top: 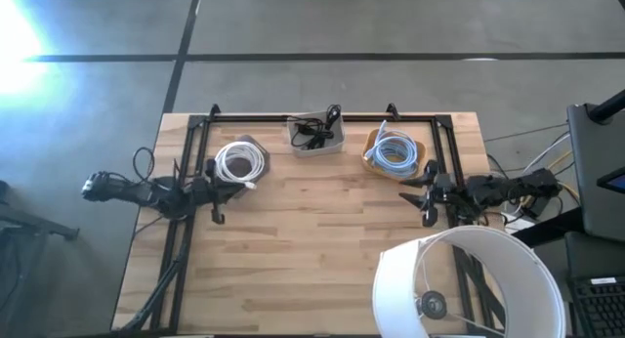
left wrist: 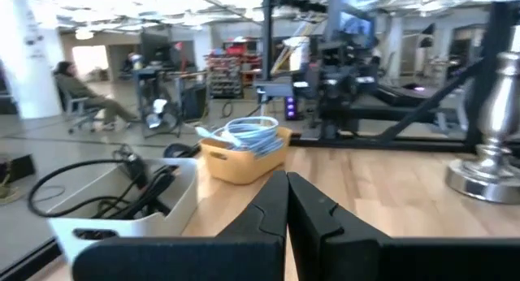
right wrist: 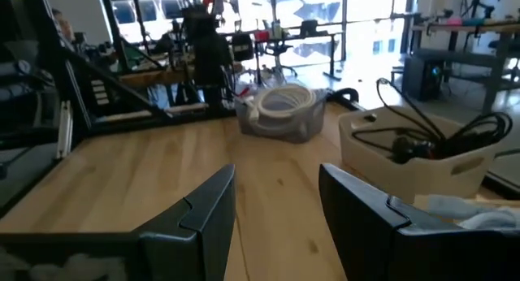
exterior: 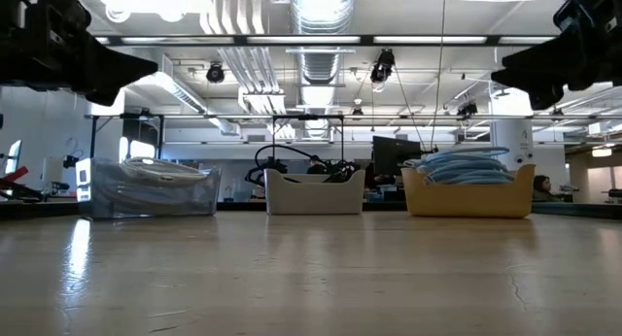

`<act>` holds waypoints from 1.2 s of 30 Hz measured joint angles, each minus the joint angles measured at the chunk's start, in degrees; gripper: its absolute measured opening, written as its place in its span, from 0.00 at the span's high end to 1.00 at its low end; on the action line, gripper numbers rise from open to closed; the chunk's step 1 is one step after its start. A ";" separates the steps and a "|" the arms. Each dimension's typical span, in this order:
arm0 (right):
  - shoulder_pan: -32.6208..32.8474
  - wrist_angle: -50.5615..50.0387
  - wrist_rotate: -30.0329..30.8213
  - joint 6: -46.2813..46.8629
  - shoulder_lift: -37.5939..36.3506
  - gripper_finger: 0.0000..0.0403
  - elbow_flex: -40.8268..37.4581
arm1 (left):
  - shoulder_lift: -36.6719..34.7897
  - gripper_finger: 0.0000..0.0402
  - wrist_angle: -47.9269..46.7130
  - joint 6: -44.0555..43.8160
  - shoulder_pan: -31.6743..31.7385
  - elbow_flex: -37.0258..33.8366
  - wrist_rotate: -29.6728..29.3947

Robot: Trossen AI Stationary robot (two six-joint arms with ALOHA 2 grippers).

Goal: Pick & Place USB Port
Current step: Return to Home Position

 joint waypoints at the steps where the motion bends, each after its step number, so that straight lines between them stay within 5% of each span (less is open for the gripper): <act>1: 0.02 0.00 -0.02 0.26 0.00 0.58 -0.57 | 0.11 0.99 -0.06 -0.56 0.87 0.00 0.26; 6: -0.16 -0.52 0.37 -0.72 0.40 0.58 -0.85 | 0.76 0.99 -0.63 -0.98 3.89 0.00 5.65; 29: -0.33 -1.45 1.62 -4.00 0.15 0.58 -0.87 | 2.99 0.97 -0.97 -5.16 5.23 -0.11 5.30; 36: -0.31 -1.43 1.57 -11.52 0.15 0.58 -0.87 | 2.99 0.97 -0.97 -5.16 5.22 -0.13 5.26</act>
